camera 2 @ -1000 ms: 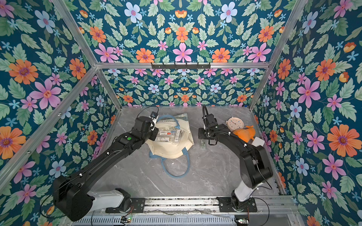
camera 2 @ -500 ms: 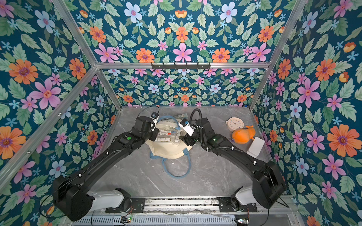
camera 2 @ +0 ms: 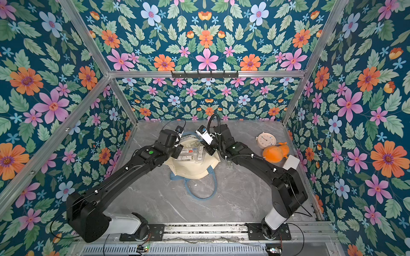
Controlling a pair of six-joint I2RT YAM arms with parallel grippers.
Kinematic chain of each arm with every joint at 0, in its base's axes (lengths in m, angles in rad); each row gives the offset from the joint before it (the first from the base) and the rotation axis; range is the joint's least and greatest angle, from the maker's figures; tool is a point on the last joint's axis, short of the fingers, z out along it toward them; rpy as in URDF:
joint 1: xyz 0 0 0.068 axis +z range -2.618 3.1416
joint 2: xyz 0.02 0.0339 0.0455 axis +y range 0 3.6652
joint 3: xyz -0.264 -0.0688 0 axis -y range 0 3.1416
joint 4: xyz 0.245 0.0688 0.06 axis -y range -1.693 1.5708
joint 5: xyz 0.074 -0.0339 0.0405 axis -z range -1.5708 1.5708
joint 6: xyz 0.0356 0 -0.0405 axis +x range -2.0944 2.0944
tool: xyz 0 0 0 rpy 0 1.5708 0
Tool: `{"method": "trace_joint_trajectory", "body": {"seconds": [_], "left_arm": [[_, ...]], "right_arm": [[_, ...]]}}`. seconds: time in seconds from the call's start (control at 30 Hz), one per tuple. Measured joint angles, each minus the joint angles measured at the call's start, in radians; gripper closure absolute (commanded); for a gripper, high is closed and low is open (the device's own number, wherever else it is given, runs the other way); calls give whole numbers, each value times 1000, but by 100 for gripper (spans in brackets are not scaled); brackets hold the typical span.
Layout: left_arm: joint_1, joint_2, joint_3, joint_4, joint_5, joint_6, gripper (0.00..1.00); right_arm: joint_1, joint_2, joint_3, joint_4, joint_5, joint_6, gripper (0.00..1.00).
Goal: Take out the compass set from the canvas bag
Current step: Adjust the canvas bag at the center of the board.
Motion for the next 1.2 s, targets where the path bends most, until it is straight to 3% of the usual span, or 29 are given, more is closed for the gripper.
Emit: {"method": "trace_joint_trajectory", "body": {"seconds": [0.13,0.3,0.57,0.73,0.9,1.03,1.2], "left_arm": [[-34,68,71,-3,-61,24,27],[-41,96,108,-3,-120,32,33],[-44,72,91,6,-119,29,81],[-43,72,91,7,-114,15,100],[-41,72,107,0,-100,-14,100],[-41,76,115,-7,-85,-37,100],[-41,77,123,-11,-59,-67,100]], "right_arm": [[0,6,3,-1,0,11,89],[0,12,4,2,-7,21,89],[0,19,10,1,-14,29,86],[1,8,61,-106,10,60,63],[80,-161,77,-298,68,173,49],[208,-243,-49,-315,107,288,53],[271,-145,-162,-179,177,485,56]]}}
